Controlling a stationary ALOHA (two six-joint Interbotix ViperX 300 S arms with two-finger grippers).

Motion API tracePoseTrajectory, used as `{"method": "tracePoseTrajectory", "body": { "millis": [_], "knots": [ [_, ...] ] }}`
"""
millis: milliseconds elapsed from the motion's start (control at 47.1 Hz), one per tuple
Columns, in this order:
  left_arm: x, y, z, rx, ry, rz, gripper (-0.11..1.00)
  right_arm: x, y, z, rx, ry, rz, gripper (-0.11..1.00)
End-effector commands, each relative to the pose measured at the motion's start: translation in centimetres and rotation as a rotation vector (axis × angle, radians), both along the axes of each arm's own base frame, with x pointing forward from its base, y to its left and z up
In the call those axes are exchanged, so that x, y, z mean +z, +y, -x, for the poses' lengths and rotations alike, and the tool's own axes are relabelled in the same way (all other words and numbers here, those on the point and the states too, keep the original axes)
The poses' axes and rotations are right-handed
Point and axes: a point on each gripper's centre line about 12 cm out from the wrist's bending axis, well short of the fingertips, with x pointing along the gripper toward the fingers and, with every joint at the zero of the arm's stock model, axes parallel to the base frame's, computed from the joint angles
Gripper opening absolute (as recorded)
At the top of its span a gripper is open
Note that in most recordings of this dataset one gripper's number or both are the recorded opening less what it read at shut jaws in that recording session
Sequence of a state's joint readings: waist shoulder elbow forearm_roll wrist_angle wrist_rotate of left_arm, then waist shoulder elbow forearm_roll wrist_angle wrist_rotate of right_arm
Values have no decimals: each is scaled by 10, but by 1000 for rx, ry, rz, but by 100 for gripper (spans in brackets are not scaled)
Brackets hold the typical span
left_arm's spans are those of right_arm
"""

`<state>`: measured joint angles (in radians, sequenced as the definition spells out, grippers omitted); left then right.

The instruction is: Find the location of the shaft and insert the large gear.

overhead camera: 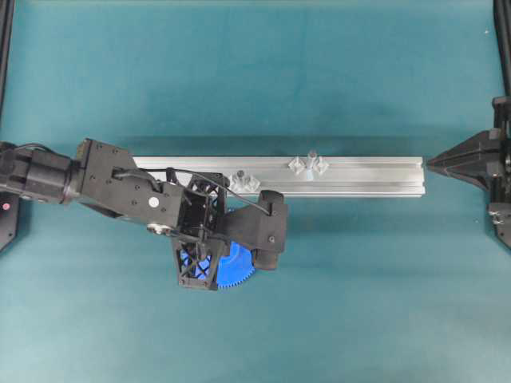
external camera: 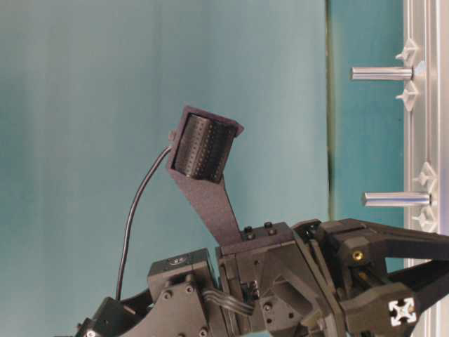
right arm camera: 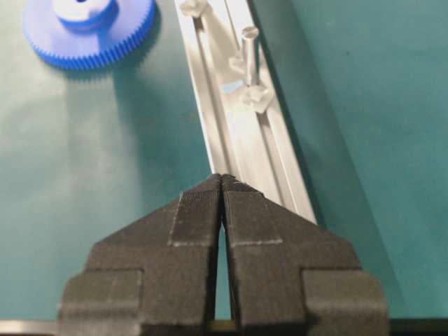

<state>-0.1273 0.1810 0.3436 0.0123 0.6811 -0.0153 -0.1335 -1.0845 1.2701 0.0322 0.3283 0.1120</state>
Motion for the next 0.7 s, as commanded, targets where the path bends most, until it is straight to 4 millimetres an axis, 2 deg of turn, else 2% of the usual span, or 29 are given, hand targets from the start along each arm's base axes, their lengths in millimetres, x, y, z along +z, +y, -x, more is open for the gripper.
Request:
{"method": "tracePoseTrajectory", "body": {
  "millis": [0,127,212,318,425,679],
  "knots": [
    [12,-3,-3,-9,-34,2,3,3,-1,-2,-8,-11,-5,2],
    [12,-3,-3,-1,-34,5,17,4,-1,-2,-7,-13,-5,2],
    [12,-3,-3,-1,-32,4,38,4,-1,-2,-8,-16,-6,2],
    [10,-3,-3,9,-33,9,71,8,-1,-1,-8,-33,-4,2],
    [12,-4,-5,3,-43,7,92,9,0,0,-8,-39,-3,2],
    [7,-4,-4,2,-27,6,93,7,0,2,-8,-36,-5,2]
  ]
}}
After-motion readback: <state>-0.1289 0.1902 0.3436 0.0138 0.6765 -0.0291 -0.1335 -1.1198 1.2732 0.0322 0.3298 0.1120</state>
